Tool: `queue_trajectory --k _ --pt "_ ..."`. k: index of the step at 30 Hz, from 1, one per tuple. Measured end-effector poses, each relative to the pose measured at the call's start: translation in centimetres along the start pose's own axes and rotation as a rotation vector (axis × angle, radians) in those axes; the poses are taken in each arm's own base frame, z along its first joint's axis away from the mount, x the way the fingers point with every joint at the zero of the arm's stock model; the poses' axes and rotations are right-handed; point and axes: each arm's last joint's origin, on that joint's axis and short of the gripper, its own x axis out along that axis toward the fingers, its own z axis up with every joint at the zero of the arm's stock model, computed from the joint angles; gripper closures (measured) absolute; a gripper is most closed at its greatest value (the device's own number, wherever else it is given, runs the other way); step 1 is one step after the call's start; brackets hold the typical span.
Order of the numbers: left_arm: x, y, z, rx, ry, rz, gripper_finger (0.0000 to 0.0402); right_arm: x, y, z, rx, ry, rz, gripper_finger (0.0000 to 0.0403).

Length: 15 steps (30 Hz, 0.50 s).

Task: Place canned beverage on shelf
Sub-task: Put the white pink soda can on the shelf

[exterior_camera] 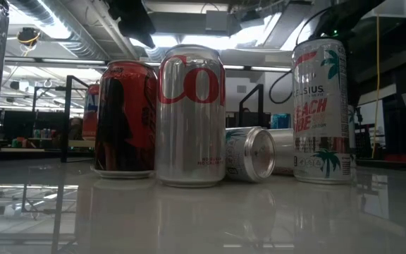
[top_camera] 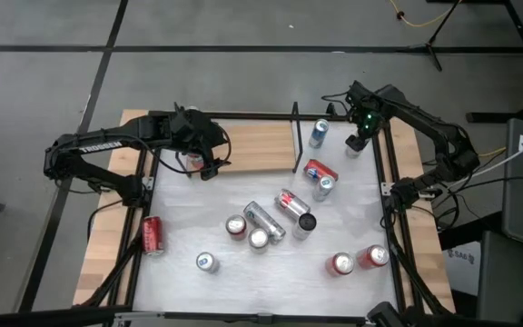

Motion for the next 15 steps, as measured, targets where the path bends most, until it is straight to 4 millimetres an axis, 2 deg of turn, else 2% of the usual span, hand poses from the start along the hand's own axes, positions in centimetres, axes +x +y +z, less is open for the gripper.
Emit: queue_trajectory --k 12,15 --pt "0.01 0.00 0.00 0.000 0.000 0.000 0.0079 0.54 0.02 0.43 -0.003 -0.048 0.000 0.0025" --pt "0.01 0.00 0.00 0.000 0.000 0.000 0.0079 0.55 0.01 0.44 -0.019 -0.048 -0.001 0.0038"
